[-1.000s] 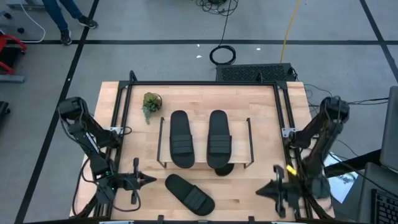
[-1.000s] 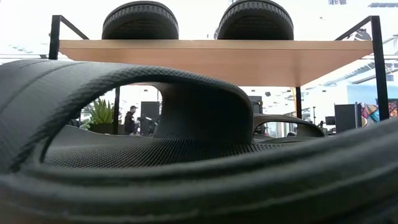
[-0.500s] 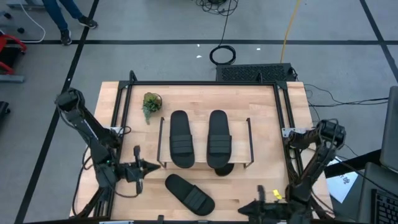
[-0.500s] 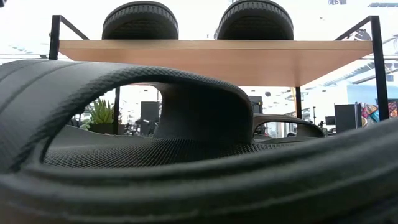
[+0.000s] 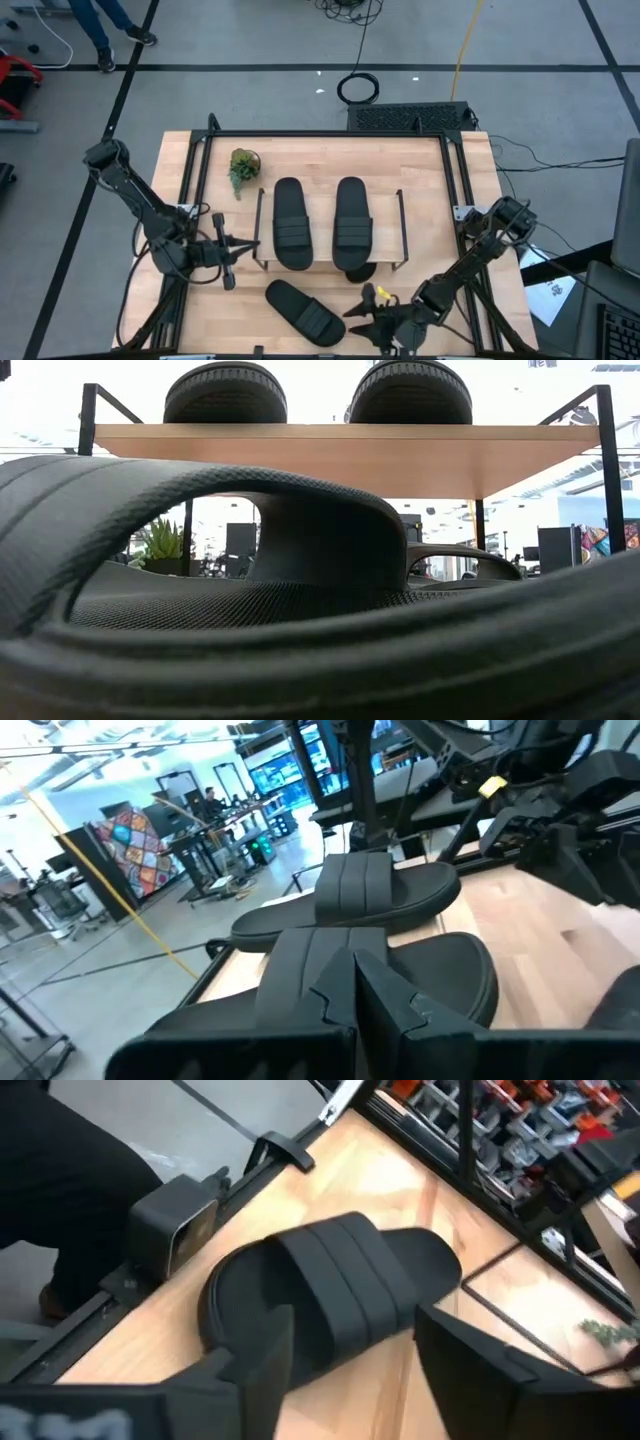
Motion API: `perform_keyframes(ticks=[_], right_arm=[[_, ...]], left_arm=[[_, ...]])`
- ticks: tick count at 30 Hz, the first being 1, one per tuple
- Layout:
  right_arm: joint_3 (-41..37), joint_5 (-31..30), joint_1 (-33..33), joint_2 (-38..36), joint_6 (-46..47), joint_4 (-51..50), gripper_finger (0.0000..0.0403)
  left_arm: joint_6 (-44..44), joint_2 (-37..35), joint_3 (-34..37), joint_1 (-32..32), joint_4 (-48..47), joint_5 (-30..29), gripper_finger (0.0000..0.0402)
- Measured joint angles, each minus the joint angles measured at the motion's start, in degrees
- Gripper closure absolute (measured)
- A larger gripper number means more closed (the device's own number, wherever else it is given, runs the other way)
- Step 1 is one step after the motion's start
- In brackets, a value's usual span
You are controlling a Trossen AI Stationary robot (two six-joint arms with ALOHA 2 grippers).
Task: Pick and place slides into the shelf
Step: Put the black slipper under the shelf
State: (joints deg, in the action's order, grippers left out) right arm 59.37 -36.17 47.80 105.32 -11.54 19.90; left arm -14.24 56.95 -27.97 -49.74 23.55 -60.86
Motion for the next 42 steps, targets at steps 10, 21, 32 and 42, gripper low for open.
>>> perform_keyframes(ticks=[10,21,32,42], right_arm=[[6.7,1.5,-1.7,6.5,-8.3,0.0,0.0147],[12.4,-2.5,-3.9,12.7,-6.4,-2.4,0.0147],[12.4,-1.6,-3.5,13.3,-4.6,-2.2,0.0147],[12.4,-10.8,-3.4,18.0,-13.3,3.0,0.0147]], left_arm=[[2.9,0.0,0.0,1.4,-2.0,2.8,0.0398],[5.3,0.0,0.0,1.2,-2.4,3.0,0.0396],[5.9,0.0,0.0,1.2,-2.5,6.0,0.0393],[6.0,0.0,0.0,1.2,-2.5,5.9,0.0392]])
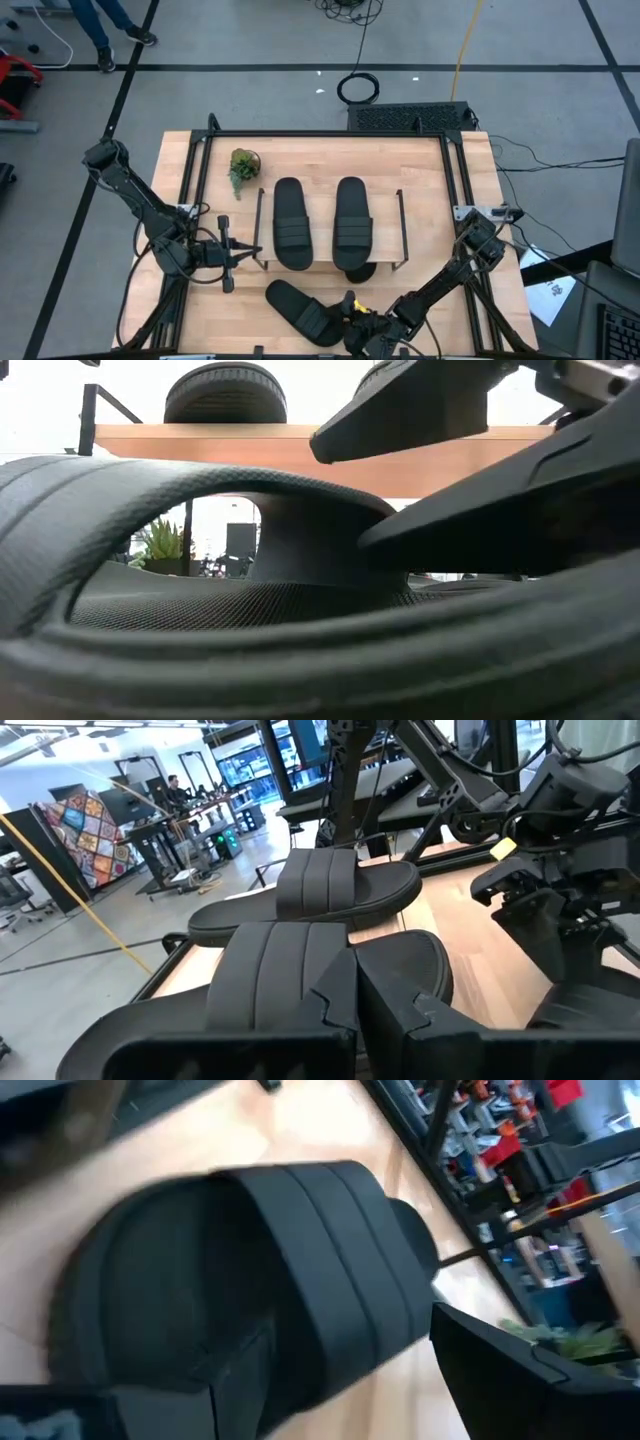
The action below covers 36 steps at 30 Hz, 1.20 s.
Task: Pick and place slides into the shelf
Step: Put the black slipper under the shelf
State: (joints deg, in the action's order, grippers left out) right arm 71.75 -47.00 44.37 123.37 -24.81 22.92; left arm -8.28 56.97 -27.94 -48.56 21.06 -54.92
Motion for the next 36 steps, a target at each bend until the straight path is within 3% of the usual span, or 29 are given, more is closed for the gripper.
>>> perform_keyframes(ticks=[9,17,21,28,32,36], right_arm=[[0.0,-0.4,-0.1,0.1,-5.6,1.8,0.0147],[0.0,4.3,-2.3,0.0,-6.0,3.9,0.0147],[0.0,9.0,-3.9,0.0,-4.6,4.0,0.0147],[0.0,12.0,-6.1,2.1,-5.2,8.2,0.0156],[0.1,15.7,-6.9,2.9,-2.8,9.2,0.0203],[0.1,15.5,-6.5,2.9,-3.4,9.4,0.0329]], left_arm=[[-0.4,0.0,0.0,0.0,0.0,0.0,0.04],[-0.5,0.0,0.0,0.0,0.0,0.0,0.0385],[-0.4,0.0,0.0,0.0,0.0,0.0,0.039],[-0.4,0.0,0.0,0.0,0.0,0.0,0.0396],[-0.4,0.0,0.0,0.0,0.0,0.0,0.0385],[-0.2,0.0,0.0,0.0,0.0,0.0,0.0384]])
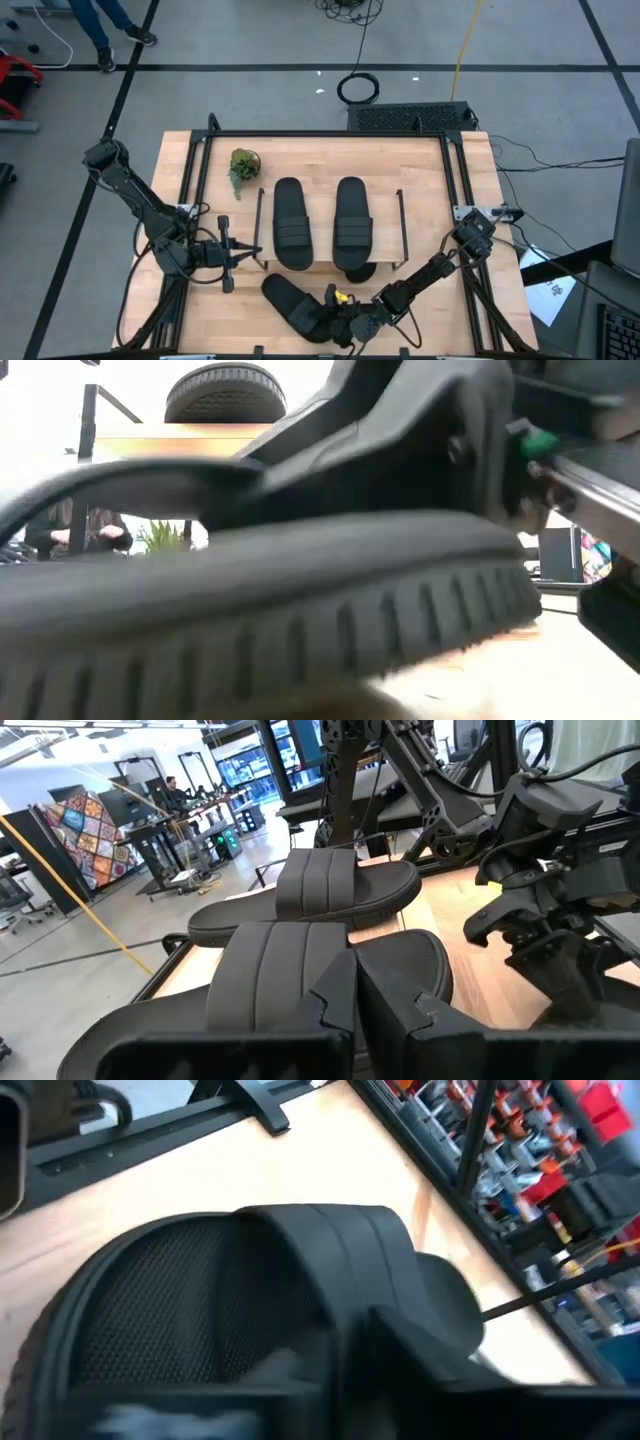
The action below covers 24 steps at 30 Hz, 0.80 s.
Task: Pick and place slides into the shelf
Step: Put the black slipper under the shelf
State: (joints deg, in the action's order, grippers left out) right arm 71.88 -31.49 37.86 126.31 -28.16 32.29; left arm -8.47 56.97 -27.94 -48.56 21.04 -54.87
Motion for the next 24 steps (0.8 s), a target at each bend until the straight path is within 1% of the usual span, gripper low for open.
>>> perform_keyframes(ticks=[1,2,3,5,7,9,12,16,17,19,24], right_arm=[[0.0,-0.3,0.3,-0.2,-1.1,0.0,0.0362],[0.0,-0.8,0.6,-0.2,-2.3,0.2,0.038],[0.0,-1.8,0.8,-0.2,-2.7,1.1,0.0385],[0.0,-6.3,1.6,-0.1,-3.1,2.8,0.0386],[0.5,-11.1,2.6,-0.3,-4.8,2.0,0.0393],[1.9,-14.2,3.6,-1.0,-5.6,-1.2,0.0397],[5.0,-16.9,5.1,-2.4,-4.7,-5.7,0.0398],[10.0,-25.6,7.2,-3.2,-5.1,-10.4,0.04],[11.2,-27.0,7.6,-3.2,-4.9,-12.4,0.04],[13.0,-28.5,8.2,-3.2,-2.4,-16.6,0.04],[14.2,-28.2,8.8,-3.2,7.2,-24.1,0.0401]], left_arm=[[0.0,0.0,0.0,0.0,0.0,0.4,0.0386],[0.0,0.0,0.0,0.0,0.0,0.9,0.0389],[0.0,0.0,0.0,0.0,0.0,1.1,0.0392],[0.2,0.0,0.0,0.0,-0.1,1.3,0.0398],[0.7,0.0,0.0,0.0,-0.1,1.4,0.04],[0.8,0.0,0.0,0.0,-0.1,1.4,0.0395],[1.2,0.0,0.0,0.0,-0.4,1.4,0.0387],[1.3,0.0,0.0,0.0,-0.3,1.5,0.0383],[1.3,0.0,0.0,0.0,-0.3,1.5,0.0384],[1.3,0.0,0.0,0.0,-0.3,1.5,0.0389],[1.6,0.0,0.0,0.0,-0.3,1.5,0.0399]])
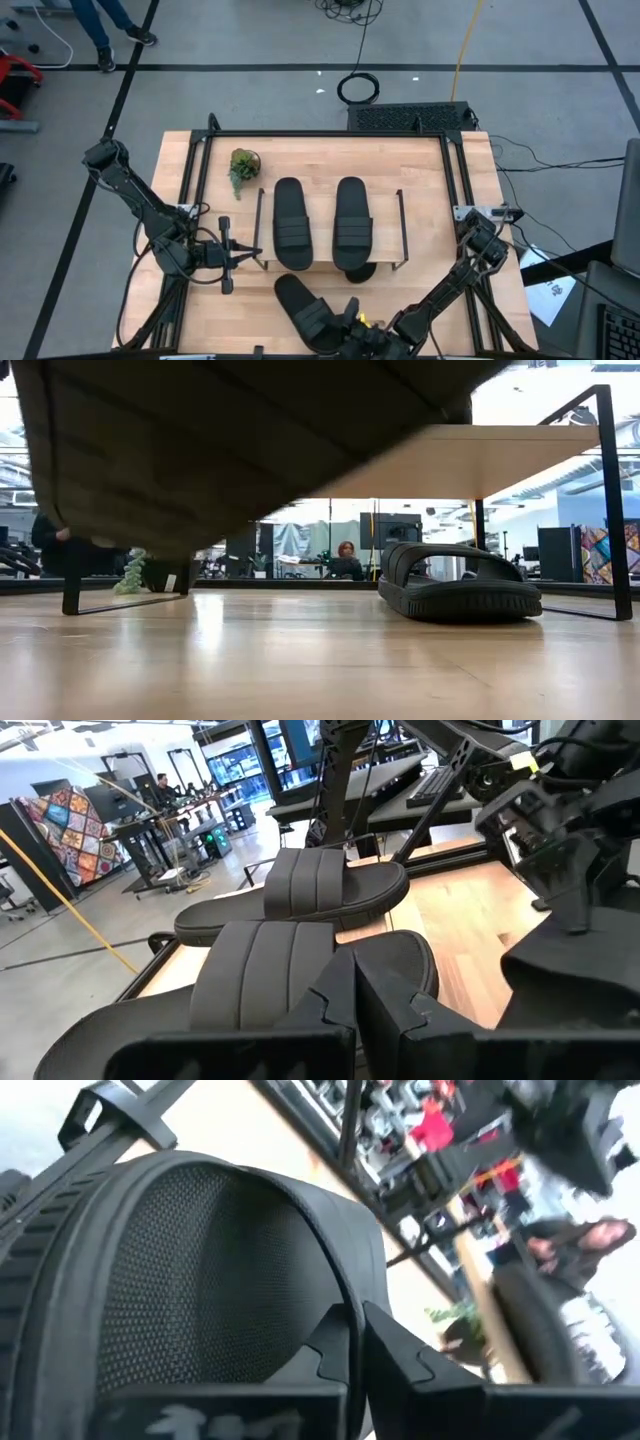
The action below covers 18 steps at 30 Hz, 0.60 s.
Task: Pick and place slides into the shelf
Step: Put the black slipper under the shelf
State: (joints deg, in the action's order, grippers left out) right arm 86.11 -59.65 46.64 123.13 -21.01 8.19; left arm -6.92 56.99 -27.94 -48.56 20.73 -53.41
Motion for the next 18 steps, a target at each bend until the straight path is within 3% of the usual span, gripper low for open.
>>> perform_keyframes(ticks=[10,18], right_arm=[[0.0,-2.5,-1.7,0.3,16.6,-7.0,0.0402],[0.0,-9.4,-2.6,4.4,17.2,-7.4,0.0402]], left_arm=[[0.0,0.0,0.0,0.0,0.3,0.0,0.0378],[-0.9,0.0,0.0,0.0,0.5,0.0,0.0398]])
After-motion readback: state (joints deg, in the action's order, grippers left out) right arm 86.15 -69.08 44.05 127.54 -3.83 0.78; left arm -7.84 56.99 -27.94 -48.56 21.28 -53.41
